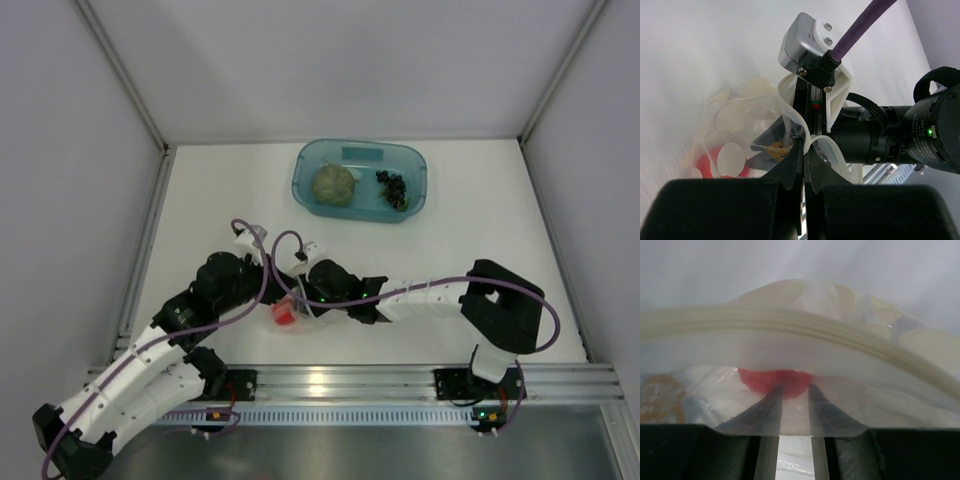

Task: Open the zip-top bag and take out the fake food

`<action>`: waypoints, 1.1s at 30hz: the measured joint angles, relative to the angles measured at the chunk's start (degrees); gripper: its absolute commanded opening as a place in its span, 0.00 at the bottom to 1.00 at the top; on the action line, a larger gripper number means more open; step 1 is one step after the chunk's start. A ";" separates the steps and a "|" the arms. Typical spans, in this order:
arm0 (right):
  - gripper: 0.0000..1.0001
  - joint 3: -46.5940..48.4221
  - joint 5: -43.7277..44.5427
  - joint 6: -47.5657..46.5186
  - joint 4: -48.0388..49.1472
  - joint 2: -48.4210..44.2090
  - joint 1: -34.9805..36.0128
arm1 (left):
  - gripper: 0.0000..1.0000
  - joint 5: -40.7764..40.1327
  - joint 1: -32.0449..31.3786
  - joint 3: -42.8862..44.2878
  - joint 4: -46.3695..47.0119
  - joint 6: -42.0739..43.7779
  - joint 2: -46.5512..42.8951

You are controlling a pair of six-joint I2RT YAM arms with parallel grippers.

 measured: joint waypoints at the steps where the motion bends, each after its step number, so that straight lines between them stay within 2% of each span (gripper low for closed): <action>1: 0.30 0.00 -0.44 0.24 0.50 0.24 -0.04 | 0.00 -0.09 0.07 -0.28 0.00 -0.02 -0.46; 6: 0.38 -0.07 -2.49 2.32 2.95 1.38 -0.11 | 0.00 -0.35 0.26 -2.08 -0.20 -0.68 -3.04; 14: 0.41 -0.04 -6.25 6.12 6.23 4.02 -0.59 | 0.00 -0.13 0.28 -3.98 -0.24 -1.55 -4.74; 20: 0.30 1.46 -4.52 5.64 4.74 4.61 -0.35 | 0.00 2.08 -0.02 -4.59 0.22 -2.32 -5.20; 25: 0.11 0.83 -2.29 3.19 4.35 3.50 -0.81 | 0.00 6.93 -0.13 -4.50 1.73 -2.25 -5.20; 27: 0.00 -0.85 -2.32 1.07 4.81 1.79 -1.09 | 0.00 8.87 -0.17 -4.02 2.64 -2.27 -5.09; 33: 0.00 -6.01 -1.84 -4.48 3.91 -5.01 -1.36 | 0.00 10.93 -0.37 -1.07 6.71 -2.27 -1.33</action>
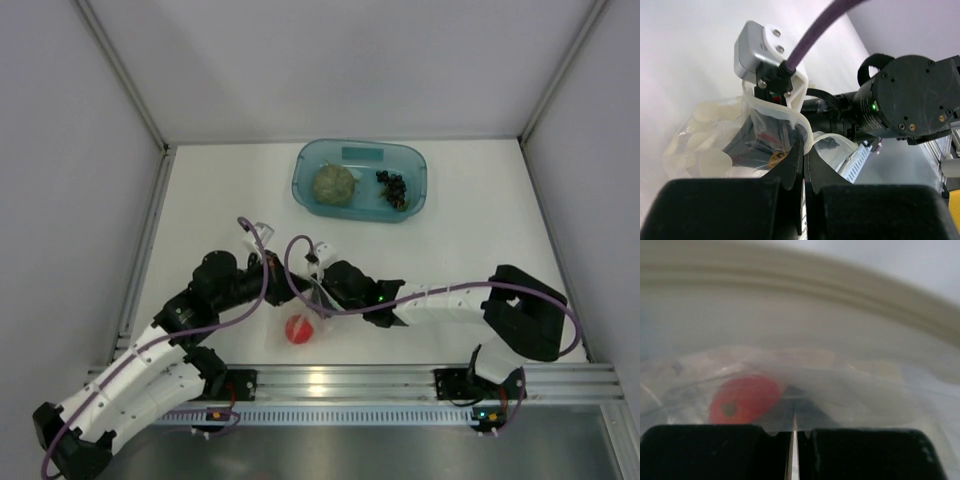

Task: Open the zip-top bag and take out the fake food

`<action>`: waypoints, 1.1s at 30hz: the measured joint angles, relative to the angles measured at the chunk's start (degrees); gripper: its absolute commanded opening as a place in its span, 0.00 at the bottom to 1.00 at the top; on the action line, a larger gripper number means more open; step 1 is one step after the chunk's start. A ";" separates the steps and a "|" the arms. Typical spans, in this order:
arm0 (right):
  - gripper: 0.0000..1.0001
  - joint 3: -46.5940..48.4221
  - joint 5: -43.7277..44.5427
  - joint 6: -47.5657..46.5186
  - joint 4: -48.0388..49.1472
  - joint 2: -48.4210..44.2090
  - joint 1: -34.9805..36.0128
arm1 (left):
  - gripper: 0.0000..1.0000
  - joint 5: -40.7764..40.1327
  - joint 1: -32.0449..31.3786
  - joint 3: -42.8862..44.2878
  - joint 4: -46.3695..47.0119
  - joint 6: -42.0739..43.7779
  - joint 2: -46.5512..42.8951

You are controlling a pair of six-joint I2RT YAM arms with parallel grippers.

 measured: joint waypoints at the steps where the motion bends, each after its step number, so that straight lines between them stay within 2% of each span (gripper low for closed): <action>1: 0.00 -0.31 1.29 -0.59 -1.44 -1.36 -0.07 | 0.00 0.42 0.00 0.57 1.29 0.02 1.14; 6: 0.00 -0.37 12.66 -1.42 -14.36 -9.11 -1.70 | 0.00 4.02 -0.02 3.65 8.61 0.44 9.29; 14: 0.00 -0.17 33.64 3.41 -40.37 -19.78 -10.01 | 0.00 13.51 -0.04 4.98 19.71 4.00 21.03; 19: 0.00 0.11 38.91 5.42 -48.78 -22.12 -11.04 | 0.00 18.73 -0.04 8.92 20.63 6.21 26.97; 22: 0.00 0.07 38.23 5.31 -50.07 -23.06 -11.08 | 0.00 19.76 -0.11 12.59 19.96 7.74 27.98; 26: 0.03 -1.53 30.29 3.80 -46.14 -26.32 -11.17 | 0.00 19.89 -0.11 15.61 20.26 9.62 28.02; 33: 0.09 -4.20 19.65 2.60 -39.23 -28.30 -11.17 | 0.00 18.10 -0.09 10.58 20.15 11.17 29.75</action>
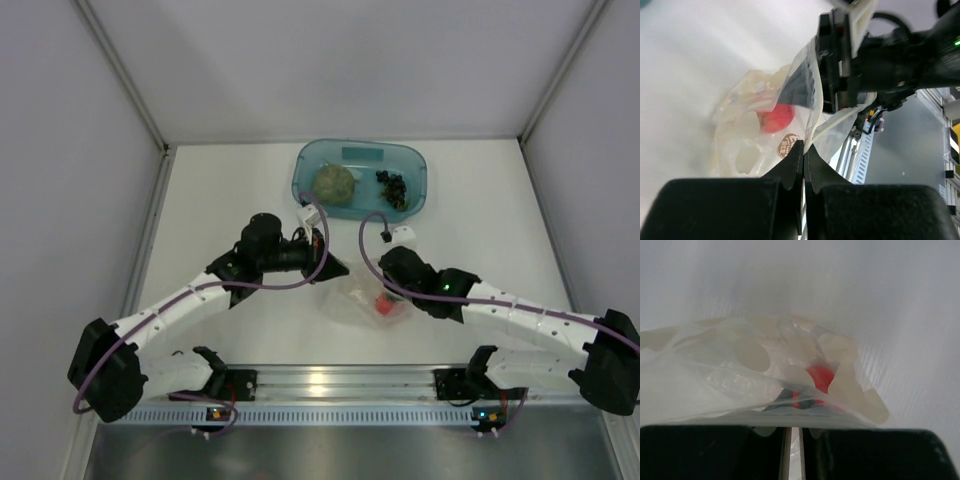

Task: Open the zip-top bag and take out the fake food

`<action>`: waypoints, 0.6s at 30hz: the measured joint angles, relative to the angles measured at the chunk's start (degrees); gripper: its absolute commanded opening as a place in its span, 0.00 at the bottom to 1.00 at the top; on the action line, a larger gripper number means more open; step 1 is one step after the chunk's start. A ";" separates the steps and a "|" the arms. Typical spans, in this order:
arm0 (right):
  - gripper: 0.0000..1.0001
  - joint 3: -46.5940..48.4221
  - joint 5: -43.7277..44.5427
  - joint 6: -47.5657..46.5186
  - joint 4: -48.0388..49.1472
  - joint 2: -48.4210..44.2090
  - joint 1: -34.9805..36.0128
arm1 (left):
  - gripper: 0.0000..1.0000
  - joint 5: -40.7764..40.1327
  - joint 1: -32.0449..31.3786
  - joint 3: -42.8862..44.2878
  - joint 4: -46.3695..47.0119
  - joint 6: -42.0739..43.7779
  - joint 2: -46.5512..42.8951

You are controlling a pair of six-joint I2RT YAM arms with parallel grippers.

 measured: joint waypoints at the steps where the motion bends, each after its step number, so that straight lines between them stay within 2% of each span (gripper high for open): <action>1: 0.10 0.00 -0.76 -0.13 0.61 0.04 0.00 | 0.00 -0.50 0.00 -1.03 -0.31 0.09 0.15; 8: 0.19 0.22 -3.98 -0.61 2.27 2.75 0.02 | 0.00 -2.47 0.00 -3.82 -0.81 0.66 0.02; 14: 0.21 0.85 -7.65 -1.90 1.70 4.20 0.90 | 0.00 -5.09 0.00 -4.35 0.04 -0.70 -0.76; 18: 0.29 1.01 -11.76 -4.48 2.19 4.17 2.08 | 0.00 -5.77 0.00 -4.74 0.70 -2.08 -0.76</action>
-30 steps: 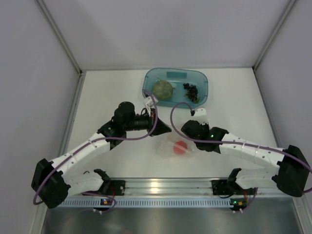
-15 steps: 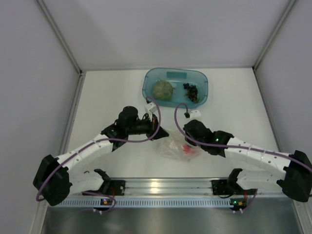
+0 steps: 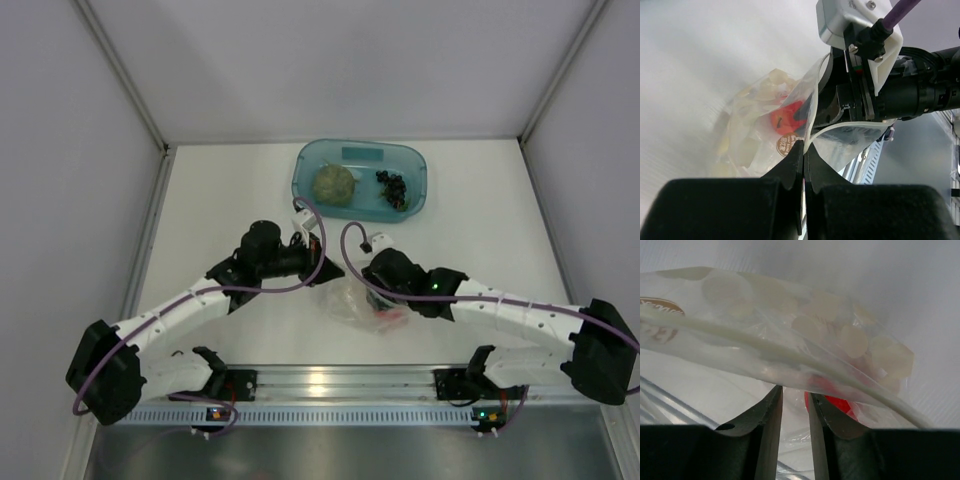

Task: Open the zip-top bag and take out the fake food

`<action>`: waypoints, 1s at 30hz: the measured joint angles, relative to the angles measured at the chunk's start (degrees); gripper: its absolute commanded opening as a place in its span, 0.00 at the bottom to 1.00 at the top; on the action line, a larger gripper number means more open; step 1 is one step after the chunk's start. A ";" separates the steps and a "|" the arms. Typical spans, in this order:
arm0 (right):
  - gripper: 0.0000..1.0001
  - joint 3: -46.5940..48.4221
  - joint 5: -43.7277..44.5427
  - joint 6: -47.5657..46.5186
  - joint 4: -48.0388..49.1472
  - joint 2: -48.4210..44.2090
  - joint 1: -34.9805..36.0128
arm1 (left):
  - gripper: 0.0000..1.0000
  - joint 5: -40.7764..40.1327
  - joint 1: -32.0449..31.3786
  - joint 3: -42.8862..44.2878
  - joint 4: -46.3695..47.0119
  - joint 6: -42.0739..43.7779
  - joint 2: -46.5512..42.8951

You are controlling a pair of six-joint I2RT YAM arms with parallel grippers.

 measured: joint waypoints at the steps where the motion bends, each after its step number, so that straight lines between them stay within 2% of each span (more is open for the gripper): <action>1: 0.30 0.20 -0.33 -0.85 -0.37 0.15 0.13 | 0.00 0.02 0.00 -0.15 0.39 -0.35 0.00; 5: 0.32 2.80 0.15 -3.43 -1.20 3.19 0.22 | 0.00 0.04 0.00 -1.29 2.23 -1.73 0.00; 10: 0.39 6.54 3.30 -5.09 -5.16 7.93 0.24 | 0.00 -1.05 -0.09 -2.51 3.21 -3.10 0.02; 20: 0.50 8.24 4.17 -7.58 -16.04 8.48 0.24 | 0.00 -5.42 -0.50 -3.82 3.58 -3.58 0.04; 30: 0.62 8.61 2.67 -9.53 -16.90 12.55 0.20 | 0.00 -7.85 -1.53 -3.91 3.58 -3.52 0.04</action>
